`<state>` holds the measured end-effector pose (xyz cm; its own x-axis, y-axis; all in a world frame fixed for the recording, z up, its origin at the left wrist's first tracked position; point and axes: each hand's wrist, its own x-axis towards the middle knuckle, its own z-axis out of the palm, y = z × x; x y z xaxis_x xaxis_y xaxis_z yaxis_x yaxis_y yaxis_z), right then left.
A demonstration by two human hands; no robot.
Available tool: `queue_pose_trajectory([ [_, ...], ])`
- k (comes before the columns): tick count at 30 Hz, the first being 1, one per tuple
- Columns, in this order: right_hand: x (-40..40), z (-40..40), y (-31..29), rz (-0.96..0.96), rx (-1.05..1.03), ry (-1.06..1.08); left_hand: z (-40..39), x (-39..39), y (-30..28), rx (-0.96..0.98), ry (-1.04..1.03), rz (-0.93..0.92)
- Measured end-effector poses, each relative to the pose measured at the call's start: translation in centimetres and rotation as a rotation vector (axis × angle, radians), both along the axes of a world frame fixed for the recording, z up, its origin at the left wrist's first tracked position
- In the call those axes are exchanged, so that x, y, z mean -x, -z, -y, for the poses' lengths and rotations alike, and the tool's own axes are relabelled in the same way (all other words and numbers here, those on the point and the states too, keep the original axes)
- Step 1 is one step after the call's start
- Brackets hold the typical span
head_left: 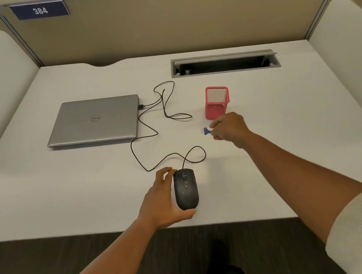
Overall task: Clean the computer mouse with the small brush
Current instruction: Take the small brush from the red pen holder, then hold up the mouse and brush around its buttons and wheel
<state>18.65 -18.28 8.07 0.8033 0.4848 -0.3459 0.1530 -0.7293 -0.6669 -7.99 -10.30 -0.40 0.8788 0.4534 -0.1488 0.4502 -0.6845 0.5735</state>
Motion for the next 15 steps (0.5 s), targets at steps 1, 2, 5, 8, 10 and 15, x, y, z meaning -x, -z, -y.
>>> queue_pose_trajectory([
  [1,1.2,0.4,-0.1,-0.001,-0.011,0.032,0.1,0.5,0.1,-0.005,0.004,-0.001],
  [2,2.3,0.9,-0.1,-0.013,-0.018,0.057,0.2,1.0,0.1,-0.008,0.009,-0.007],
  [5,5.9,2.4,-0.1,-0.118,-0.093,0.142,0.4,2.7,0.2,-0.001,0.037,-0.032],
  [8,9.6,4.0,0.2,-0.225,-0.212,0.235,0.8,4.6,0.4,-0.025,0.075,-0.042],
  [10,12.2,4.9,0.6,-0.264,-0.252,0.275,1.1,6.0,0.7,-0.046,0.096,-0.038],
  [15,18.8,6.3,1.3,-0.189,-0.193,0.264,1.7,9.9,1.1,-0.064,0.146,-0.008],
])
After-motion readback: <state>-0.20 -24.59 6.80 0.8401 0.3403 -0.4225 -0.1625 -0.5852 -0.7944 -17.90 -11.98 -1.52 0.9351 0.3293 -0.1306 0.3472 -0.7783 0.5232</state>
